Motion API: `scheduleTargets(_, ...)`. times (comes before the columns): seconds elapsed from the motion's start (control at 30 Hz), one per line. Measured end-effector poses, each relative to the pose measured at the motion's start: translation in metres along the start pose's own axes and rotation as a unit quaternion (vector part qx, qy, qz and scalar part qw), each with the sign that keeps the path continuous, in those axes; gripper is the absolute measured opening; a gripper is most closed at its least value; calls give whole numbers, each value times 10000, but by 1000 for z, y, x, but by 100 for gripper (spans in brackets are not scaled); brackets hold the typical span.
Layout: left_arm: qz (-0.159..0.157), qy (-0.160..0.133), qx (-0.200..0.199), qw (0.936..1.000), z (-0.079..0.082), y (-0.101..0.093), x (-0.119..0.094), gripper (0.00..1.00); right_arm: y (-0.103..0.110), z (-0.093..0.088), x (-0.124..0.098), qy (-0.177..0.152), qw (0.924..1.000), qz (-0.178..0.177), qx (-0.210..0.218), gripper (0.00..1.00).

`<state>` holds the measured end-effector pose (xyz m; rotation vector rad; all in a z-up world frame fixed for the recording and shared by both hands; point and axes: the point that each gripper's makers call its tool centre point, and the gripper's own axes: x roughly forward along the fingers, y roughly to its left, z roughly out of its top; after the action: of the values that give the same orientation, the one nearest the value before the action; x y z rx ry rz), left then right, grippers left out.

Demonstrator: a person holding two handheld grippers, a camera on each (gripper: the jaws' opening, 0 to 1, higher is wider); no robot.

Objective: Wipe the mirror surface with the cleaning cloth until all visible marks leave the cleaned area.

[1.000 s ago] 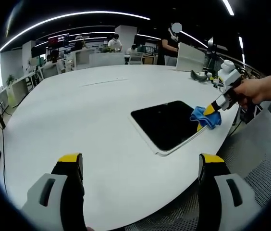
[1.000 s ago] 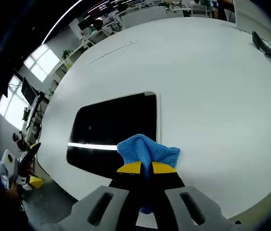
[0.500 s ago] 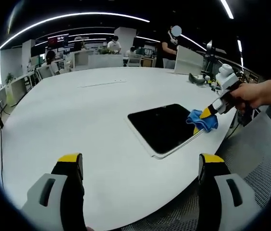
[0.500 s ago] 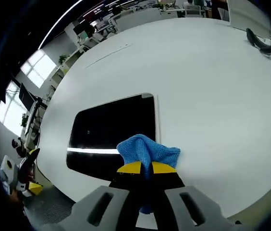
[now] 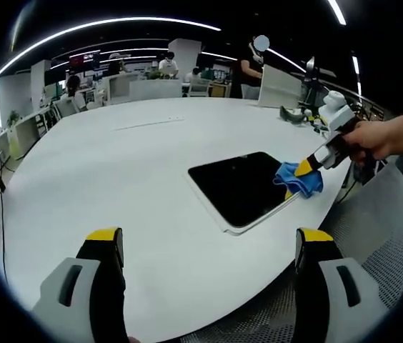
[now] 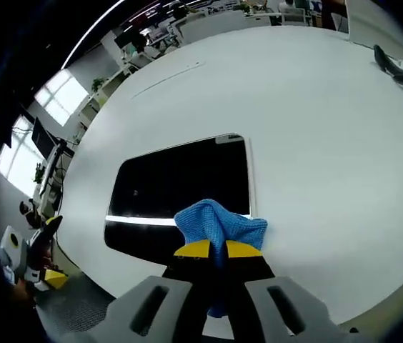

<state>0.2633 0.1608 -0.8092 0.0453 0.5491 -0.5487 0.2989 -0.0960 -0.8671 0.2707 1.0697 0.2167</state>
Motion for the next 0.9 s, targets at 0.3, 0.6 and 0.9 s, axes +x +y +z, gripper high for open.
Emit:
scheduleTargets(0.3, 9, 73, 32, 10000, -3, 1, 1, 99, 14, -3, 5, 23, 10000, 69, -10, 0)
scheduleTargets(0.6, -23, 115, 81, 9999, -3, 0, 2, 99, 23, -1, 13, 28, 9999, 82, -74, 0)
scheduleTargets(0.9, -23, 133, 38, 9999, -4, 1, 3, 99, 41, -5, 18, 128, 9995, 180, -213, 0)
